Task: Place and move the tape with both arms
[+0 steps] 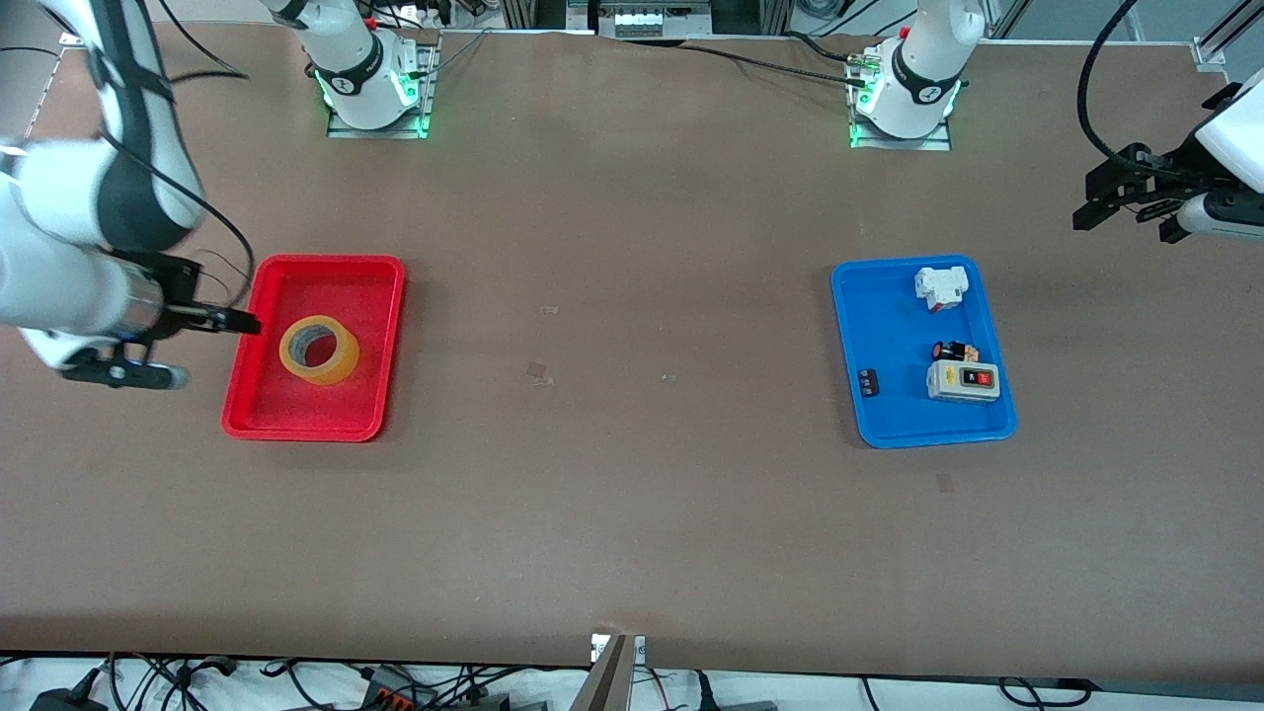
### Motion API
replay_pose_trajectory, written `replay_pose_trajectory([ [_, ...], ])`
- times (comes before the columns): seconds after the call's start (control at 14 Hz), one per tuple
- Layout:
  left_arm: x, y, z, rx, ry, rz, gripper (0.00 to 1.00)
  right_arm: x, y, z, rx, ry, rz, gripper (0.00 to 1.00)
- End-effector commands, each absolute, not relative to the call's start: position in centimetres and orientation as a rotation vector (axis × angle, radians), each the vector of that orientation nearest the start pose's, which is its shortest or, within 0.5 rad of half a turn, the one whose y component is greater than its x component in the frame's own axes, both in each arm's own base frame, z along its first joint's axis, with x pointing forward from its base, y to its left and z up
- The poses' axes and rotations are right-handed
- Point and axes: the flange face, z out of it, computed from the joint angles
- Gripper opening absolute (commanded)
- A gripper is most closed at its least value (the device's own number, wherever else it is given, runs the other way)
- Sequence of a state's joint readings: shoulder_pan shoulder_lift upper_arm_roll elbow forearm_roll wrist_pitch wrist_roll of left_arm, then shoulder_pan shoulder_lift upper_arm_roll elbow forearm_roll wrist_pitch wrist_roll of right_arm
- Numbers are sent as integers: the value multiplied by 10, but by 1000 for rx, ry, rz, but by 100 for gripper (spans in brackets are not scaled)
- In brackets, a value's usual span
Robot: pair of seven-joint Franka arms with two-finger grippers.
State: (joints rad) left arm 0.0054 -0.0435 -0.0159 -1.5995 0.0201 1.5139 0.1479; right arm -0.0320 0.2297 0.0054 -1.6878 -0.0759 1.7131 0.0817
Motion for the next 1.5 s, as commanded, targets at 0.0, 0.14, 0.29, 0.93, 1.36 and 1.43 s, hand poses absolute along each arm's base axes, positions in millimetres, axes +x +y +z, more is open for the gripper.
replay_pose_trajectory([
  [0.0, 528, -2, 631, -3114, 274, 69, 100, 622, -7, 531, -3198, 71, 250, 100],
  [0.14, 528, -2, 631, -3114, 274, 69, 100, 622, -3, 569, -3199, 77, 178, 100],
  [0.29, 530, -2, 629, -3114, 274, 72, 100, 624, -3, 587, -3185, 92, 107, 100],
  [0.93, 530, -3, 629, -3114, 274, 72, 100, 601, -8, 582, -3176, 14, -46, 100],
  [1.36, 530, -2, 628, -3114, 272, 74, 100, 550, -6, 576, -3171, -13, -70, 100],
  [1.43, 530, -3, 628, -3114, 274, 74, 100, 547, -6, 578, -3170, -12, -53, 100],
])
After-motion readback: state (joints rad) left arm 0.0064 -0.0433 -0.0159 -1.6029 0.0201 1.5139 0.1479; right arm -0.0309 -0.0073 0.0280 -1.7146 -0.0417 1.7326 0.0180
